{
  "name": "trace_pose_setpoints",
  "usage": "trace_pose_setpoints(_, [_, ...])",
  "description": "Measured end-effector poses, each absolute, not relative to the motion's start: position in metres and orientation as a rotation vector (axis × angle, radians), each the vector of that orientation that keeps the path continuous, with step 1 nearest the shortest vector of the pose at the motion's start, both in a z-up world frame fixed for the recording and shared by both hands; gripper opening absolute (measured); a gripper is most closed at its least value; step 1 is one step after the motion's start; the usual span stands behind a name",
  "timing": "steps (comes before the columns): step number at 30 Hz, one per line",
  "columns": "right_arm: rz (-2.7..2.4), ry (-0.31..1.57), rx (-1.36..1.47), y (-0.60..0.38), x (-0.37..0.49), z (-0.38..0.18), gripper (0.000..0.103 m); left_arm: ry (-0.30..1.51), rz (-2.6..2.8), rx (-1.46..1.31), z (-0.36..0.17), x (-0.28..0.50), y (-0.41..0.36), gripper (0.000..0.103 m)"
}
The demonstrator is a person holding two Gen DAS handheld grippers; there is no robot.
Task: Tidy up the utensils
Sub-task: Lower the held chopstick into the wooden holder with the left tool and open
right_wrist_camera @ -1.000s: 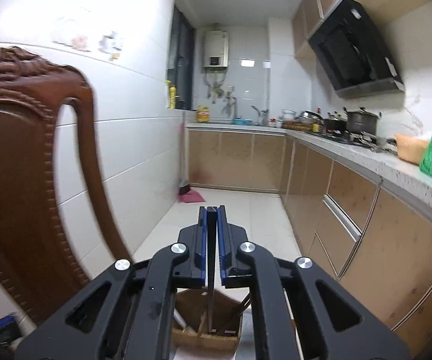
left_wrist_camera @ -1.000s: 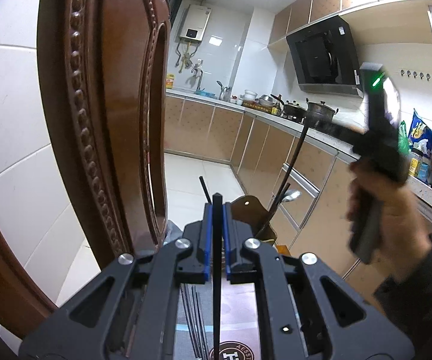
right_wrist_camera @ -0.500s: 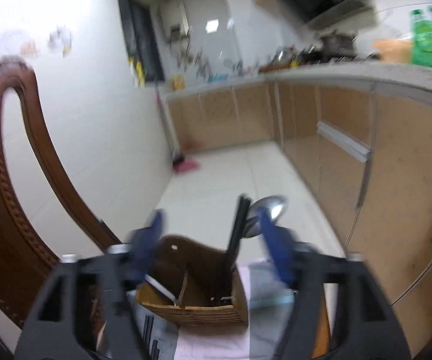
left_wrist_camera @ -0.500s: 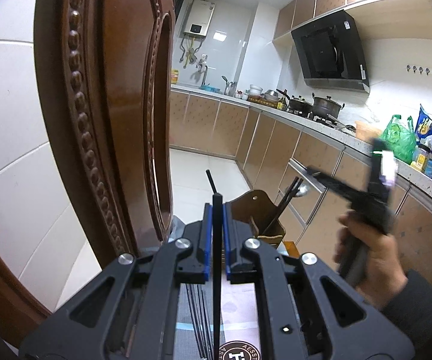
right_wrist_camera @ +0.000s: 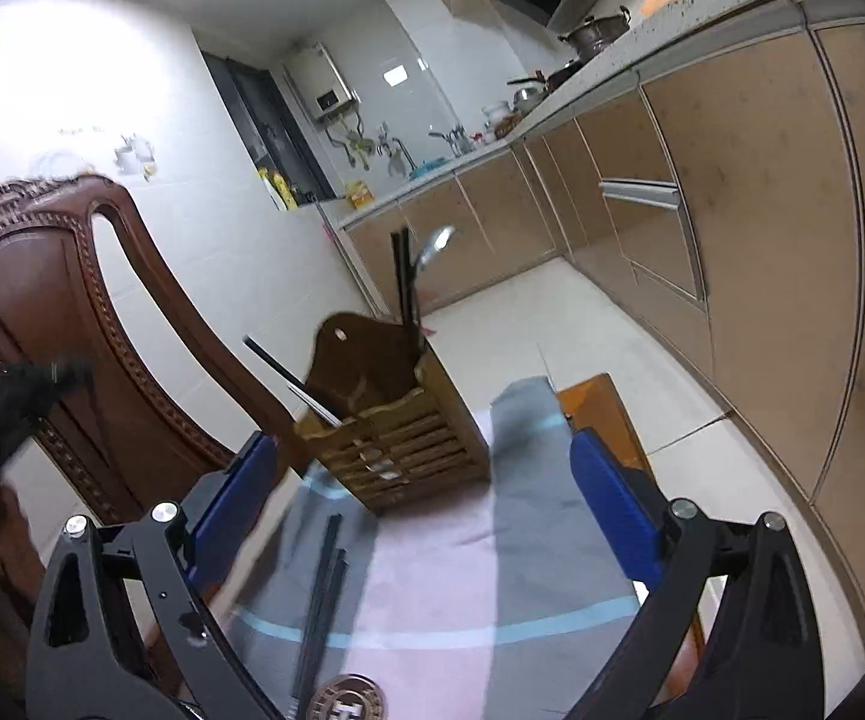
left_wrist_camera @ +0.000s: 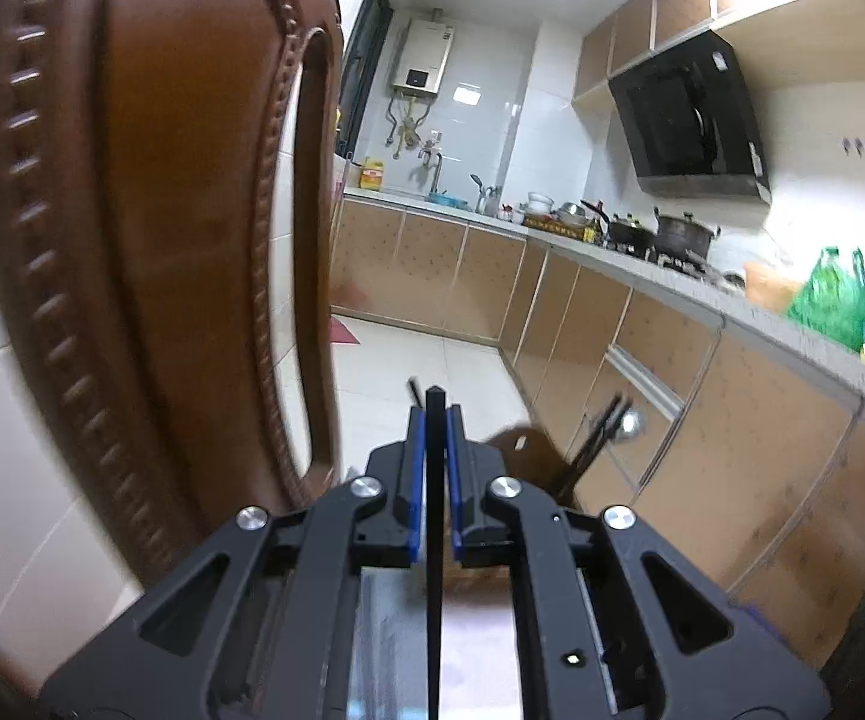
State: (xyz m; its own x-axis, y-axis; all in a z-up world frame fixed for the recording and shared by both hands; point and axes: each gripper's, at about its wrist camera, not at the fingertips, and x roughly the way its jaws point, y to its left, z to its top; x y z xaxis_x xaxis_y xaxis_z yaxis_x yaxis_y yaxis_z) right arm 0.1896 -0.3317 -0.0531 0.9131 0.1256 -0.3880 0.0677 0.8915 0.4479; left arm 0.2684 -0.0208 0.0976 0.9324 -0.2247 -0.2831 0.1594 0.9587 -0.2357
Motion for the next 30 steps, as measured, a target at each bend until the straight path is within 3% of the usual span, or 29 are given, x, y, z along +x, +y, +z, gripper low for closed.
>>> trace_pose_setpoints(9, [-0.005,0.457,0.527,-0.366,0.193,-0.064,0.096,0.205,-0.175,-0.31,0.137,0.371,-0.057,0.006])
trace_pose_setpoints(16, [0.0,0.474,0.522,-0.377,0.189,-0.068,0.096,0.212,-0.131,-0.39,0.098,0.427,-0.066,0.007])
trace_pose_setpoints(21, [0.01,0.487,0.523,-0.374,0.193,-0.07,0.096,0.356,-0.142,-0.375,0.057,0.45,-0.081,0.007])
trace_pose_setpoints(22, [0.014,0.49,0.521,-0.372,0.194,-0.07,0.096,0.384,-0.148,-0.364,0.052,0.451,-0.083,0.015])
trace_pose_setpoints(23, [0.021,0.493,0.516,-0.369,0.195,-0.07,0.096,0.416,-0.153,-0.345,0.049,0.45,-0.085,0.042])
trace_pose_setpoints(25, [0.033,0.495,0.508,-0.365,0.195,-0.068,0.096,0.465,-0.182,-0.317,0.047,0.443,-0.085,0.076])
trace_pose_setpoints(30, [0.062,0.51,0.494,-0.354,0.197,-0.066,0.096,0.482,-0.234,-0.174,0.058,0.382,-0.075,0.088])
